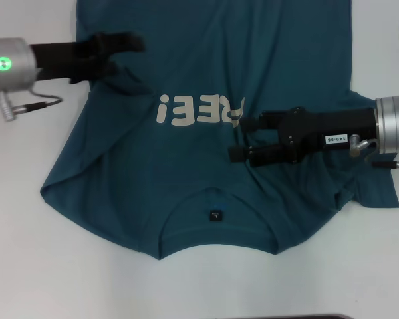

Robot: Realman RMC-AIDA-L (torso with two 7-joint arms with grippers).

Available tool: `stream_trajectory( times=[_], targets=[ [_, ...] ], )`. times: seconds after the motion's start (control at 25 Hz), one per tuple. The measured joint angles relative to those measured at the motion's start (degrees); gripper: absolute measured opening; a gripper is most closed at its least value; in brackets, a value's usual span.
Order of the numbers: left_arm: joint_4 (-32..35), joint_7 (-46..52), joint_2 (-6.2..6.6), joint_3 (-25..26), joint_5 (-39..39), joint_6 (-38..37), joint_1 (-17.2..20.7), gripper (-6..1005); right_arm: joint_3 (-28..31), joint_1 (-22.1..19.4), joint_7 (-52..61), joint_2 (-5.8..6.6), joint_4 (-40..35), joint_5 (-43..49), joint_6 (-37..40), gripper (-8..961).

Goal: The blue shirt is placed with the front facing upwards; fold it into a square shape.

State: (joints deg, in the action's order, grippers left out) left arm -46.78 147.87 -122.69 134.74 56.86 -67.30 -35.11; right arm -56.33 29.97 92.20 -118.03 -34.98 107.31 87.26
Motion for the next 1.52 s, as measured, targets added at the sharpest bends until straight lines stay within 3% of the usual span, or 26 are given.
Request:
stream_trajectory(
  times=[0.2, 0.56, 1.16, 1.52],
  targets=[
    [-2.1, 3.2, 0.01, -0.5, -0.5, 1.2, 2.4, 859, 0.0, 0.0, 0.3, -0.01, 0.0, 0.0, 0.0, 913],
    [3.5, 5.2, -0.10, -1.0, -4.3, 6.6, -1.5, 858, 0.0, -0.1, 0.5, 0.00, 0.0, 0.0, 0.0, 913],
    [9.0, 6.4, 0.76, -1.4, -5.6, 11.7, -4.2, 859, 0.0, -0.9, 0.5, 0.00, 0.0, 0.0, 0.4, 913],
    [7.8, -0.8, -1.09, -1.7, -0.2, 8.5, -6.4, 859, 0.0, -1.2, 0.4, -0.05, 0.0, 0.0, 0.4, 913]
  ],
)
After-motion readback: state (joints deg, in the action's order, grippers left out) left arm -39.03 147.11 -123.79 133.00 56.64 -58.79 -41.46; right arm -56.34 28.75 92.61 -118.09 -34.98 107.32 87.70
